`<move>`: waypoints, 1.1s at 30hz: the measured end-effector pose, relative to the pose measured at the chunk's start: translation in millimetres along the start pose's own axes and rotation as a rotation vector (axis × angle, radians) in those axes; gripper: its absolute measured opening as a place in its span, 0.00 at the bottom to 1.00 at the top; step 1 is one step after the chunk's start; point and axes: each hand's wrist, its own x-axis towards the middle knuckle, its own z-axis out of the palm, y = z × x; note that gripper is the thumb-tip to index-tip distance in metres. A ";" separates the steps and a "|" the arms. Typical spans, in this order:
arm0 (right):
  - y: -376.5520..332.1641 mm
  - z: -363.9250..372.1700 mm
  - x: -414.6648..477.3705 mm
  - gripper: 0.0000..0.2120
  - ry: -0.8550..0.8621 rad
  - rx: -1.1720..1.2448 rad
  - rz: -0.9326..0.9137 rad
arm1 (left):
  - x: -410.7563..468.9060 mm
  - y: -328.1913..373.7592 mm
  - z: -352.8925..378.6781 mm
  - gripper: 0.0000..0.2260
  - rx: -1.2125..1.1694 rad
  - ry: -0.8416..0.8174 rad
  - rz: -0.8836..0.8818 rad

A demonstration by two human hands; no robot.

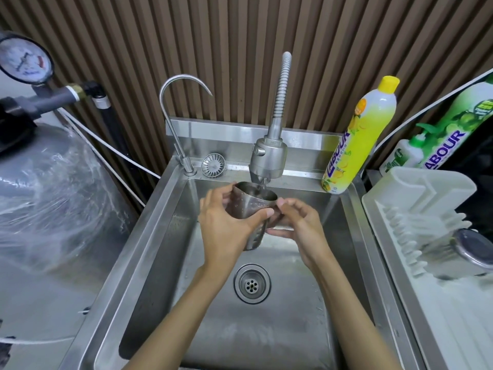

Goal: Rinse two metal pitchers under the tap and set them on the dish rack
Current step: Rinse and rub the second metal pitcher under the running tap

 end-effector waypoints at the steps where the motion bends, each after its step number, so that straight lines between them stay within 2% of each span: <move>1: -2.5 -2.6 -1.5 0.06 0.023 -0.040 0.000 | -2.8 -1.4 1.2 0.32 -0.010 -0.007 -0.024; 5: -17.4 -15.6 -6.6 0.07 0.127 -0.244 -0.059 | -9.2 -5.6 8.0 0.26 -0.186 -0.113 -0.212; 9: -34.4 -26.3 -8.7 0.10 0.198 -0.509 -0.213 | -14.0 -8.0 20.3 0.26 -0.523 -0.229 -0.364; 12: -42.0 -26.8 -10.2 0.10 0.210 -0.596 -0.325 | -15.5 -5.0 28.7 0.24 -0.661 -0.254 -0.342; 16: -38.9 -17.8 -9.4 0.10 0.189 -0.400 -0.381 | -2.0 -1.9 33.4 0.29 -0.700 -0.295 -0.195; 19: -23.6 -9.8 0.8 0.09 0.128 -0.214 -0.300 | 9.6 -2.5 28.9 0.35 -0.590 -0.242 -0.104; 25: 7.3 5.4 13.2 0.05 -0.088 0.182 -0.047 | 11.7 -0.6 9.2 0.36 -0.080 -0.106 0.151; 27: 9.1 6.9 9.2 0.06 -0.093 0.168 -0.001 | 11.1 1.5 6.1 0.35 0.075 -0.071 0.159; 29: 7.6 5.3 7.1 0.06 -0.045 0.050 0.009 | 10.7 2.5 4.4 0.36 0.166 -0.060 0.117; 33: -8.8 -6.4 2.5 0.07 0.083 -0.207 -0.033 | 8.0 -2.5 8.1 0.30 0.168 -0.109 -0.003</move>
